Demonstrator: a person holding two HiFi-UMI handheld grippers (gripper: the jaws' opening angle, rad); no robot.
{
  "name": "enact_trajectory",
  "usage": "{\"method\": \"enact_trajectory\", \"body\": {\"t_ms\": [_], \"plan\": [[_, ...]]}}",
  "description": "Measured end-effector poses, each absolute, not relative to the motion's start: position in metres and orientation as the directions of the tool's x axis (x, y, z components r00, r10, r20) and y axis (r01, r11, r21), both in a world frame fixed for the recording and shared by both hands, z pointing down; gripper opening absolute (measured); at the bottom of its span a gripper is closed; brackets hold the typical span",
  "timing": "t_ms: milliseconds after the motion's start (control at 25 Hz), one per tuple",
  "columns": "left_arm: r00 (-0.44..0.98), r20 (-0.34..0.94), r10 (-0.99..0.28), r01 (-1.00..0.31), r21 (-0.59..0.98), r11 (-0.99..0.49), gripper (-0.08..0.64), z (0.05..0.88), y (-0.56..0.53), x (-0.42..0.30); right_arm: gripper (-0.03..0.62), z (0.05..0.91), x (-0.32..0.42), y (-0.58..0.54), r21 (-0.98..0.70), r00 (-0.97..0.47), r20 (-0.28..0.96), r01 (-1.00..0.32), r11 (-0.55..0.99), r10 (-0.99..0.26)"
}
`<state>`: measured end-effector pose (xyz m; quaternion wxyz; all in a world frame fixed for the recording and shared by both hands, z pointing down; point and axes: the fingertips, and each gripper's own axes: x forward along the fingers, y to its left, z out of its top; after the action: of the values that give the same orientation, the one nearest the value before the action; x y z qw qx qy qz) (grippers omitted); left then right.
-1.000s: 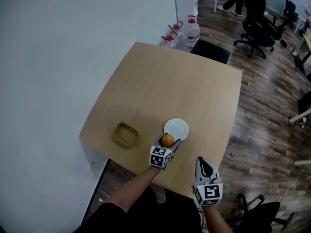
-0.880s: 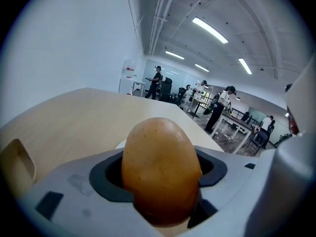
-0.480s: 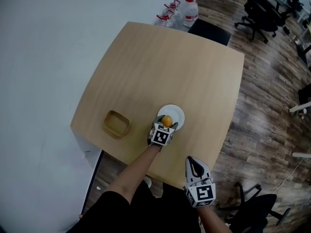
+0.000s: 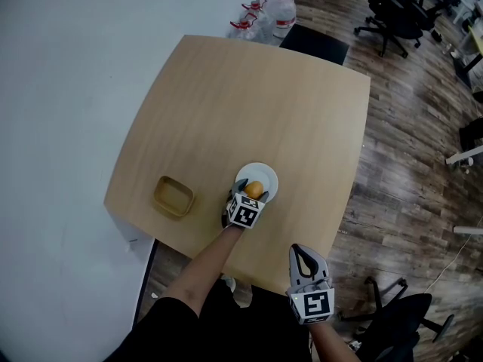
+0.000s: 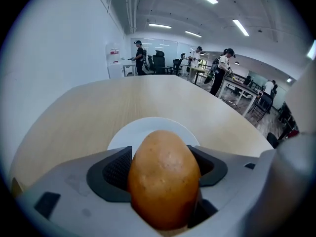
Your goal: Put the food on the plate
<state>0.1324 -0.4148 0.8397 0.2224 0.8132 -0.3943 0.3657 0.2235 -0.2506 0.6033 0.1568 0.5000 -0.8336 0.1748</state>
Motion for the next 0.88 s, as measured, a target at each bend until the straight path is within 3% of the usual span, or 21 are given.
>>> {"method": "enact_trajectory", "body": {"t_ms": [880], "plan": [[0.468,0.734,-0.491,-0.728,0.006,-0.685,0.327,0.819,-0.428,0.153,0.06,0.6,0.227,-0.23,-0.074,-0.398,0.46,-0.908,0.413,-0.794]]}}
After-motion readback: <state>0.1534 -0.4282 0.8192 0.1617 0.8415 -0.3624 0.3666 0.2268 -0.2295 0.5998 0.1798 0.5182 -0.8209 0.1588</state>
